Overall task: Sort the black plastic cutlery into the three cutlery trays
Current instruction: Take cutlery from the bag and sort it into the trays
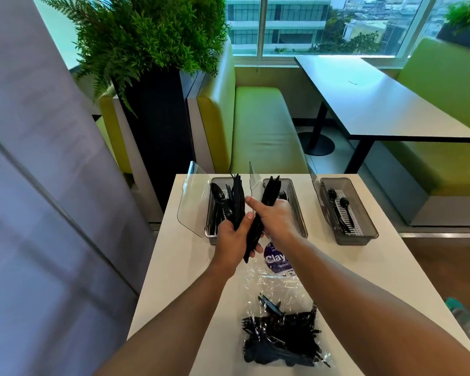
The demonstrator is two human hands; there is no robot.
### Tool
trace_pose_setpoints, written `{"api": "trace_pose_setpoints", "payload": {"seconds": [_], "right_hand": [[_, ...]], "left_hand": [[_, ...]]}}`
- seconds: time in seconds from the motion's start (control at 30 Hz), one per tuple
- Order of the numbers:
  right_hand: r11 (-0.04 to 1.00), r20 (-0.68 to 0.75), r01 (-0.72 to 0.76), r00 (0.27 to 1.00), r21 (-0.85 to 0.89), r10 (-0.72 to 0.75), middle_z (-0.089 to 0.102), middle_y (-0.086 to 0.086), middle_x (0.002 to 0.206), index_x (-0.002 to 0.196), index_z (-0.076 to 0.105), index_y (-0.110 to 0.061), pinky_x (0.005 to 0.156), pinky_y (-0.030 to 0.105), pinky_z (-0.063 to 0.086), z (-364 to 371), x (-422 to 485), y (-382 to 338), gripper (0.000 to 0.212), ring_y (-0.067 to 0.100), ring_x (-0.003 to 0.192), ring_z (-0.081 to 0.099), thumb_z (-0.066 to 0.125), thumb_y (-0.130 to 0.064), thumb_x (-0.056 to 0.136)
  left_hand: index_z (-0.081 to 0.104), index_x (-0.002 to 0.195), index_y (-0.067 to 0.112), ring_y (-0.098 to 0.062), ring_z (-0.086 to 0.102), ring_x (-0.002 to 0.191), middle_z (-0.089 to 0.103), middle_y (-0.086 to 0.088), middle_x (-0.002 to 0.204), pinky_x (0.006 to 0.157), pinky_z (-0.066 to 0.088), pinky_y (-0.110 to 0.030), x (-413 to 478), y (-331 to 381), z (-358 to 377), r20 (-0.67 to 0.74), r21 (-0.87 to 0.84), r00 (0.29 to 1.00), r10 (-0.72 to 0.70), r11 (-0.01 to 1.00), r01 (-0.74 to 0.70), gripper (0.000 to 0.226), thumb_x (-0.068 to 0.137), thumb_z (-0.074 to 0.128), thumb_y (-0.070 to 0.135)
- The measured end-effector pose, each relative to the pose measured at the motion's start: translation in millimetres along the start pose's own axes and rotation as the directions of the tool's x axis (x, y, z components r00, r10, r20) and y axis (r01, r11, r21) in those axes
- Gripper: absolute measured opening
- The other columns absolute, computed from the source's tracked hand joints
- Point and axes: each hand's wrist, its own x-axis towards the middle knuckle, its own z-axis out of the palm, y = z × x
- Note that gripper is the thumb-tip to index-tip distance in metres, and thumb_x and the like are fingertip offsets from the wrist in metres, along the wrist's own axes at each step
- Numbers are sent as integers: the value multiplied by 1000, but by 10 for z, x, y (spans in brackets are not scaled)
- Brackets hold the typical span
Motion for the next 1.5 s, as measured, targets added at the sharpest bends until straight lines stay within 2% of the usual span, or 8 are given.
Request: {"api": "trace_pose_setpoints", "payload": {"seconds": [0.3,0.5,0.6,0.8,1.0,1.2,1.33,1.5], "right_hand": [[996,69,-81,995,32,79,53,4,52,68,55,-12,40,25,32,63,-6,38,33,17,38,45,63,-26,97],[960,116,-185,980,210,163,60,11,58,76,53,-11,68,41,52,131,214,3,32,28,61,62,54,-29,103],[919,209,-231,963,318,170,54,7,58,84,51,-10,51,35,50,198,338,-117,26,23,50,57,53,-26,105],[954,260,-264,940,143,221,46,0,60,96,55,-12,41,26,40,543,765,-207,6,10,43,41,59,-10,100],[867,345,-498,812,-12,471,48,4,66,85,51,-10,50,27,44,954,974,204,20,15,53,45,42,-3,102],[846,165,-511,831,-155,532,56,9,72,98,56,-4,42,22,45,1099,1168,561,16,17,47,50,40,-1,98],[896,78,-405,902,-183,424,69,15,92,97,62,-2,74,45,63,1051,1250,617,15,28,81,69,48,1,91],[932,87,-297,944,-209,320,69,14,91,94,66,-3,72,38,56,949,1169,575,28,27,83,67,43,2,79]], "left_hand": [[66,99,2,-31,61,46,73,-14,74,41,44,-29,-3,-11,-100,19,14,1000,-1,1000,1,34,105,50,32],[64,108,9,-28,61,47,67,-18,74,42,43,-27,95,-72,-330,-26,25,999,-22,999,23,28,105,51,33],[64,106,9,-25,58,45,67,-18,72,42,42,-27,141,-113,-446,-53,11,998,-28,1000,28,26,105,51,31],[59,91,17,-21,54,42,63,-13,69,40,40,-26,256,-221,-701,-134,0,989,-63,998,64,19,105,52,30],[60,93,10,-23,49,42,59,-14,71,42,38,-27,339,-313,-873,-129,5,986,-107,994,108,24,104,54,31],[52,80,14,-19,37,44,45,-7,65,44,33,-26,346,-354,-941,-96,-4,982,-164,986,164,28,102,57,30],[48,77,15,-17,36,44,45,-3,64,44,32,-25,342,-362,-941,-91,-15,977,-194,981,194,32,102,58,31],[49,83,14,-17,37,45,47,-3,65,44,32,-26,316,-369,-927,-120,-20,971,-209,978,208,29,101,59,35]]}}
